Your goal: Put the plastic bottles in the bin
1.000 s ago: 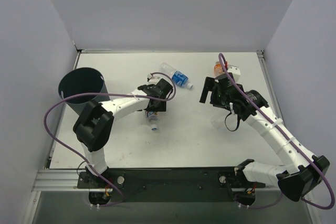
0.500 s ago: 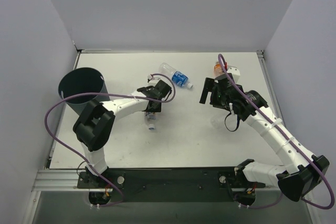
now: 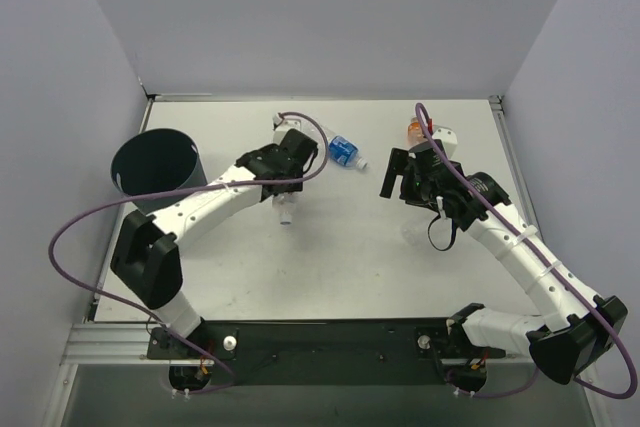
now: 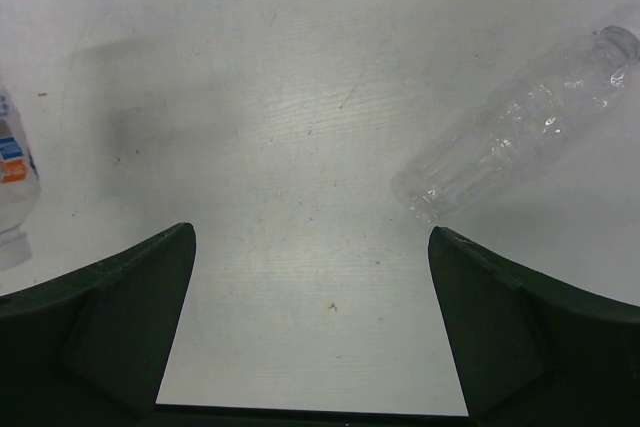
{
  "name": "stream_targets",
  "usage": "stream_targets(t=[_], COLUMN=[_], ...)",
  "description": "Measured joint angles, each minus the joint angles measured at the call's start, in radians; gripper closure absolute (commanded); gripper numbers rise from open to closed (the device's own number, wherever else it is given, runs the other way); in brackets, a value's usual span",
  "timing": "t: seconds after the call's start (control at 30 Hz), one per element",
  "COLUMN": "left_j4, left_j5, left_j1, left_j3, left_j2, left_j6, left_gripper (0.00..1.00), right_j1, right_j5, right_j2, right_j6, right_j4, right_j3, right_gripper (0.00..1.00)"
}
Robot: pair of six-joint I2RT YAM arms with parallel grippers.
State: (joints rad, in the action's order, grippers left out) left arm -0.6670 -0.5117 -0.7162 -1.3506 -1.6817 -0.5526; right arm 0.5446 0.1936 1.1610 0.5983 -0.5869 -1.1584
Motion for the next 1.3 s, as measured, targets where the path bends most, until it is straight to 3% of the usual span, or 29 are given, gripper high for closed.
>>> stream_targets(t=[0.3,0.6,0.9,1.3], left_j4=[-0.098,-0.212,-0.233,-0.136], left_j5=[-0.017,-0.081,-0.192,-0.328], left_j1=[0.066,0.193,0.418,0.608], left_j3=[-0.169,-0.320,-0.349,-0.307], left_j2=[0.185,0.264,0.290,0.277], left_j6=[0.032,0.068,0.102,0.154], left_gripper=[0.87,0.86,0.86,0.86], right_j1=[0.000,0.000,0.000,0.000], right_j5=[-0.010,-0.039,-0.094,-0.132], right_j2=[0.016,0.046,0.106,0.114], right_j6=[0.000,-0.007,-0.032,-0.058], right_j4=[0.000,0.005,0.023,0.024], right_j3=[-0.001,-0.011,-0.045,-0.054], right_gripper=[0.04,0.04,0.05,0.05])
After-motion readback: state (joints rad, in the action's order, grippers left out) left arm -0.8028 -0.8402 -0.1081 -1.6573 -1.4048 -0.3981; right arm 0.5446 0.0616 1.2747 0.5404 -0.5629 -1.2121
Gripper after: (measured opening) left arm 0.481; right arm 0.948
